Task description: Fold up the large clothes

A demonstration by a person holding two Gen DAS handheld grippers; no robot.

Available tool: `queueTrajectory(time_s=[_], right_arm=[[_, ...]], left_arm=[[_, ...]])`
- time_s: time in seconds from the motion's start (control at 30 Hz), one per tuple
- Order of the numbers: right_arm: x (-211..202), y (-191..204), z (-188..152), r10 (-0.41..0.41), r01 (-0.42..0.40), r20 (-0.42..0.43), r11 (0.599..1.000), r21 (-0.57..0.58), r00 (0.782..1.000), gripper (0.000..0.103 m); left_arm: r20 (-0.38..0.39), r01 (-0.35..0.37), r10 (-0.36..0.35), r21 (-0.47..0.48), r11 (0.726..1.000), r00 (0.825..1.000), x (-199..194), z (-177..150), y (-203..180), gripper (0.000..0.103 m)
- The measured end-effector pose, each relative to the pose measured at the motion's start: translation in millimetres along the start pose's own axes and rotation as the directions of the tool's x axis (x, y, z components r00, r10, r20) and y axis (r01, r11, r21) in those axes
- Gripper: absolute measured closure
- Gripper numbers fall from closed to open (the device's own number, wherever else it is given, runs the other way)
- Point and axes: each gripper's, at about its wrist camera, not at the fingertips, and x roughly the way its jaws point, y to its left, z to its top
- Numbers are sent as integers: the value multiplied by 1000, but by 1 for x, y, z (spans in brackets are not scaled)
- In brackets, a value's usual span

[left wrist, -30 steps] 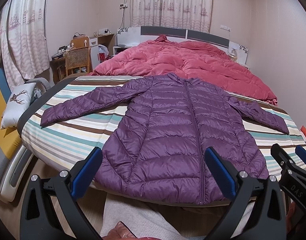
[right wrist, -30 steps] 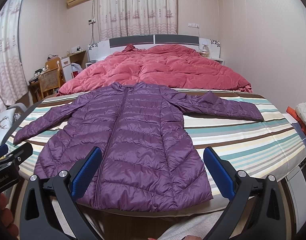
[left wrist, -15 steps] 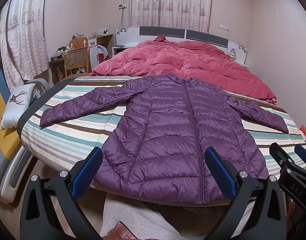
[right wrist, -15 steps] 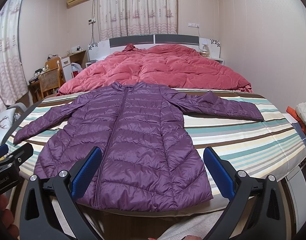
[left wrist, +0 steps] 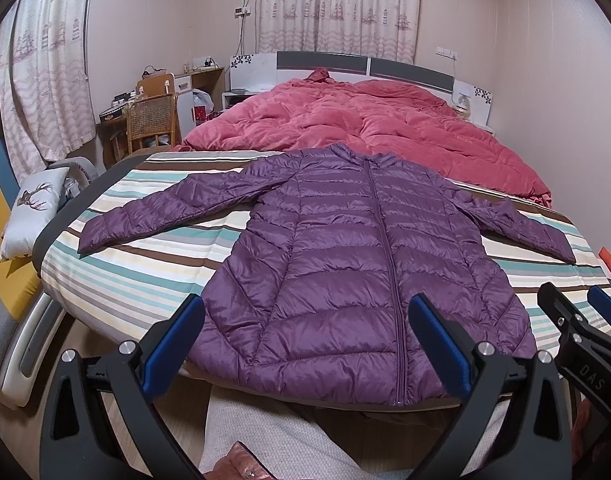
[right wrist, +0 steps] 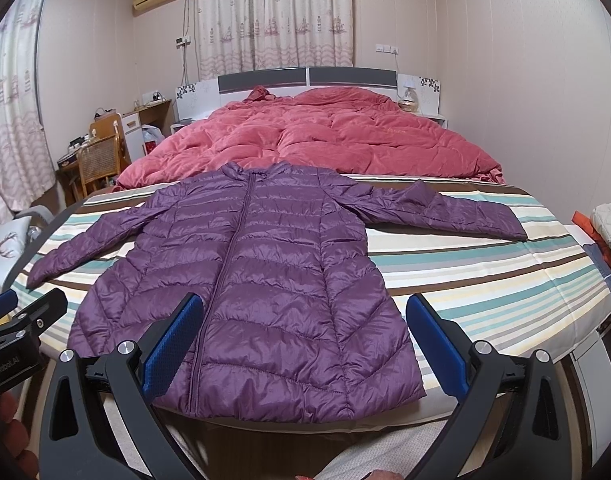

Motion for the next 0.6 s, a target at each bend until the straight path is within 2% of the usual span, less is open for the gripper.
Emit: queueTrajectory(time_s=[0.6], right_arm=[[0,-1,1,1,-1,-1,1000,0,1000,3]], left_arm=[[3,2,-2,3,1000,1000,0,-1,-3,2]])
